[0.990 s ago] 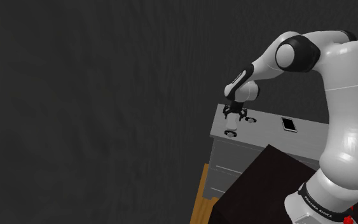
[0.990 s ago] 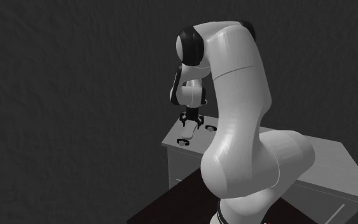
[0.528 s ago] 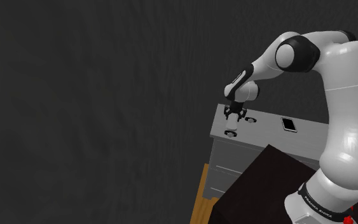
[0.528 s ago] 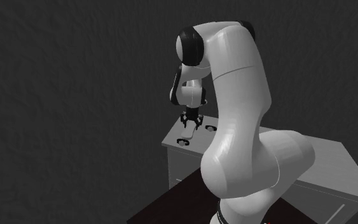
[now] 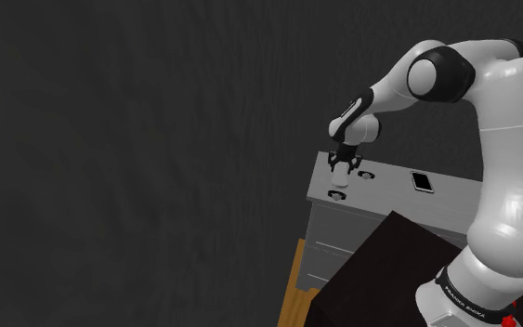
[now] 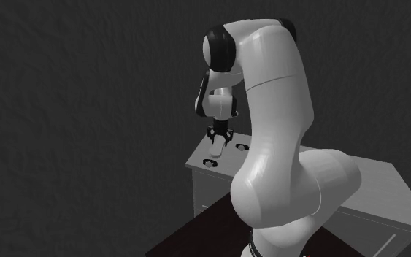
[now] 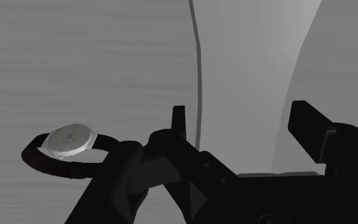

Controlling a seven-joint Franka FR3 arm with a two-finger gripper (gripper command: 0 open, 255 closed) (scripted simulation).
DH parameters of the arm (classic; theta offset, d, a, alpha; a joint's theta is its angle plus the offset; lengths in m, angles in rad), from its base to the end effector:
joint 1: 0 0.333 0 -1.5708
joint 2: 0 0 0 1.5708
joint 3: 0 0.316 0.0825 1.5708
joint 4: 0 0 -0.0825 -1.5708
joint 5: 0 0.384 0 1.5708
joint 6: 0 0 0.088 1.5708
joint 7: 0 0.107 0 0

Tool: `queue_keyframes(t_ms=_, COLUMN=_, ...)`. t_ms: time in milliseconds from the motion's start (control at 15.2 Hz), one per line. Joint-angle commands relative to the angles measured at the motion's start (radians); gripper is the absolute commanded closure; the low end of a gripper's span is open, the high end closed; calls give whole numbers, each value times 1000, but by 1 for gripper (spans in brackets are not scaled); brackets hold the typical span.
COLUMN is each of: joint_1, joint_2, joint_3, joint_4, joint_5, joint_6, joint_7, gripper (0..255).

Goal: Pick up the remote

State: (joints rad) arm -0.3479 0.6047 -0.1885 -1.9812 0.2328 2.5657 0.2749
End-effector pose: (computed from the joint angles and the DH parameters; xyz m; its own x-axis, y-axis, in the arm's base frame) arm 0.5211 -0.3123 0.1608 0.5615 -0.8275 -0.0082 -0.8275 -0.5613 -0.0174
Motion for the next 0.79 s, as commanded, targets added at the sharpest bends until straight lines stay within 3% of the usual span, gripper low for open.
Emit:
queue_keyframes(t_ms=0, joint_1=5, joint_2=-24, joint_3=-6, joint_4=-6, joint_5=-7, joint_6=-18, joint_7=5, gripper=255)
queue_keyframes(t_ms=726, joint_1=24, joint_2=-123, joint_3=-32, joint_4=-18, joint_5=-40, joint_6=-103, joint_7=28, gripper=255)
